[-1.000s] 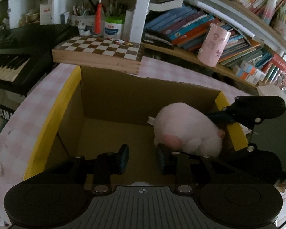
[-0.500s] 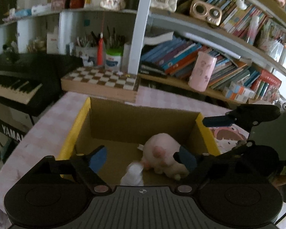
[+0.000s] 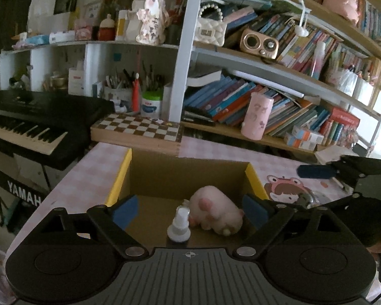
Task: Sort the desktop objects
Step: 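Lower the spray bottle into the yellow box and open the left tool, then withdraw both tools from the box back toward the mat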
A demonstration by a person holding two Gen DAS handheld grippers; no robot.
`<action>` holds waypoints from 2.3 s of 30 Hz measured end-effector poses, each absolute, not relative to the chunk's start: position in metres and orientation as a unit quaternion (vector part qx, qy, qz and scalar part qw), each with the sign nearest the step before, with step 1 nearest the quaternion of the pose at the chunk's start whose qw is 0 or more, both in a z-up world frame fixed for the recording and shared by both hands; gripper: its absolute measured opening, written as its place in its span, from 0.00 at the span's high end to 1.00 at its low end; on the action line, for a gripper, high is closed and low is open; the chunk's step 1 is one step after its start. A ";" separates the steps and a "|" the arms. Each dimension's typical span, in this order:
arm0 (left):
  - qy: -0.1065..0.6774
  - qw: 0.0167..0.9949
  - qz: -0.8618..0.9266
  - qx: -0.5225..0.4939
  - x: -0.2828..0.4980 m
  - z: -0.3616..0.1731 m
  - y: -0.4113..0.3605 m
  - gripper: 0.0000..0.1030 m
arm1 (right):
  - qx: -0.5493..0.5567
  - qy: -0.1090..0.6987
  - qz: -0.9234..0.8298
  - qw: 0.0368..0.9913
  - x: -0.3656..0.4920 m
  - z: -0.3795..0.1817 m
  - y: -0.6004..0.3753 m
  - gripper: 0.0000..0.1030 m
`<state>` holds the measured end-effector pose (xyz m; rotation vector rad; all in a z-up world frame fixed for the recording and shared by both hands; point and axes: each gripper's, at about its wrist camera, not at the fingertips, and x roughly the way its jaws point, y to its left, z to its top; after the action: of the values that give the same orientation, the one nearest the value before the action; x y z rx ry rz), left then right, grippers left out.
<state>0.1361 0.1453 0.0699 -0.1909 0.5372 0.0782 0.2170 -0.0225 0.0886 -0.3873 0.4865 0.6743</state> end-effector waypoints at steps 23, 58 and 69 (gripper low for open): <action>0.268 0.957 0.035 -0.106 0.020 0.058 0.145 0.08 | -0.063 0.264 0.183 0.945 0.077 0.069 -0.080 0.22; 0.337 0.938 -0.016 -0.079 -0.024 0.015 0.094 0.08 | 0.003 0.347 0.075 0.935 -0.013 0.016 -0.102 0.18; 0.355 0.931 -0.068 -0.059 -0.008 0.010 0.063 0.08 | 0.003 0.353 0.051 0.934 -0.014 0.016 -0.123 0.16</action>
<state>-0.0077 0.0626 0.0099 -0.1207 0.7268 -0.1397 -0.0135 -0.1232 0.0155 0.0067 0.7222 0.1047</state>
